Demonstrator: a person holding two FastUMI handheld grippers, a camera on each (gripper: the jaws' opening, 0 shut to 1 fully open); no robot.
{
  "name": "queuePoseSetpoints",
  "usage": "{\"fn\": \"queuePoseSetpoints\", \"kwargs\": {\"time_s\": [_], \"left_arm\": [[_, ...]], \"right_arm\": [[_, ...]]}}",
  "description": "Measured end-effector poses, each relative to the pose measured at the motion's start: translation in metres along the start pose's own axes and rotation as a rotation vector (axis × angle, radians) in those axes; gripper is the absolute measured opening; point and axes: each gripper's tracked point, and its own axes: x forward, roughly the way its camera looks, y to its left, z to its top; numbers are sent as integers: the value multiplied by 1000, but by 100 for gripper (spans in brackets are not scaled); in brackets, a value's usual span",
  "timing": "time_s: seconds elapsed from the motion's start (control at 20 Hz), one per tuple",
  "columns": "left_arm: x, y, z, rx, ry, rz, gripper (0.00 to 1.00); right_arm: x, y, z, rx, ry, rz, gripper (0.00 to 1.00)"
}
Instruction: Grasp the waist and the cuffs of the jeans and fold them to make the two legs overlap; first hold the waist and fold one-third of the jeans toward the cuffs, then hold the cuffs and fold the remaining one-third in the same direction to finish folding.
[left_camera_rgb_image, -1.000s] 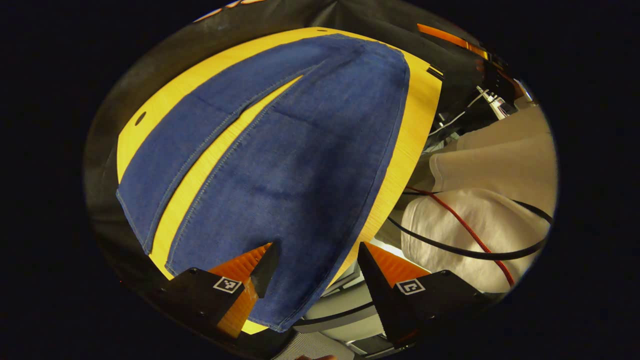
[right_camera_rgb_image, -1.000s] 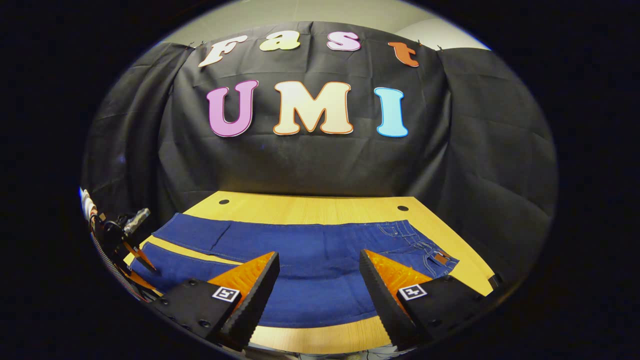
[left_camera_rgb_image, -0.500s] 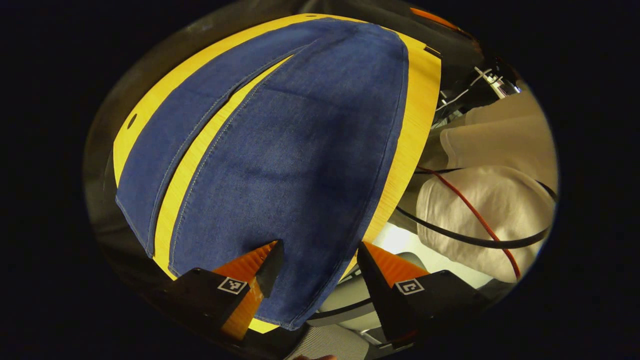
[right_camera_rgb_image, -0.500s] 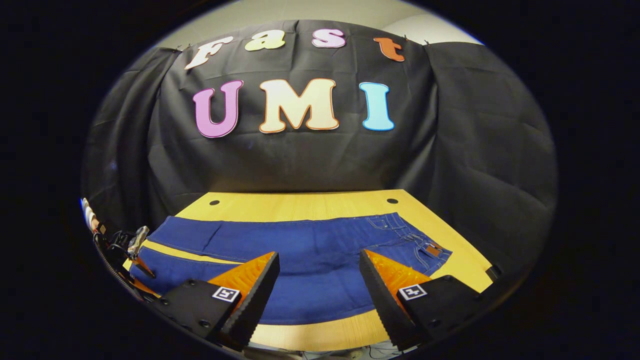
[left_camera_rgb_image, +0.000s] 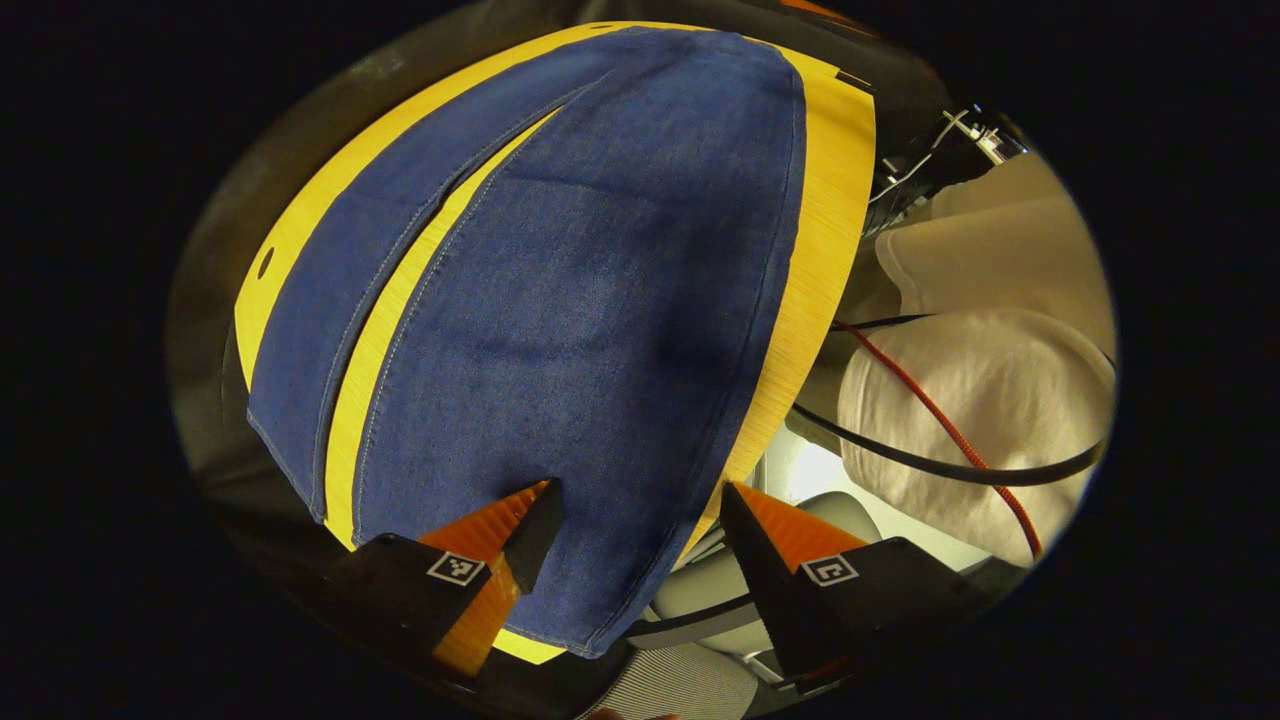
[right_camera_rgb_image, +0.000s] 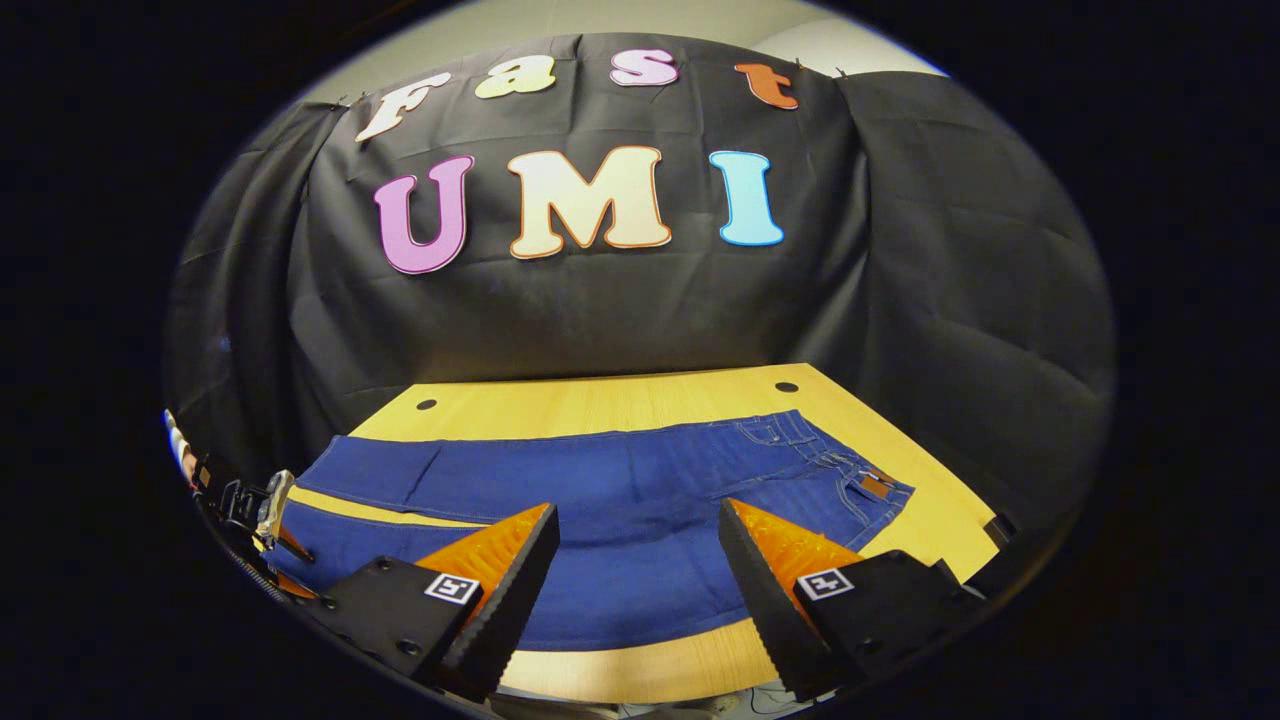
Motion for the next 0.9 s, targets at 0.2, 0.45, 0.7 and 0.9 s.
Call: {"fn": "queuePoseSetpoints", "kwargs": {"time_s": [0.2,0.45,0.7,0.9], "left_arm": [[0,0,-4,4,31,-4,97],[0,21,-3,-66,54,-13,63],[1,30,3,-90,50,-37,33],[1,32,3,-125,63,-68,22]], "right_arm": [[8,3,-4,-18,19,10,99],[11,2,-9,-24,35,17,99],[11,-11,-18,-69,68,8,99],[21,-32,-25,-107,129,24,100]]}}
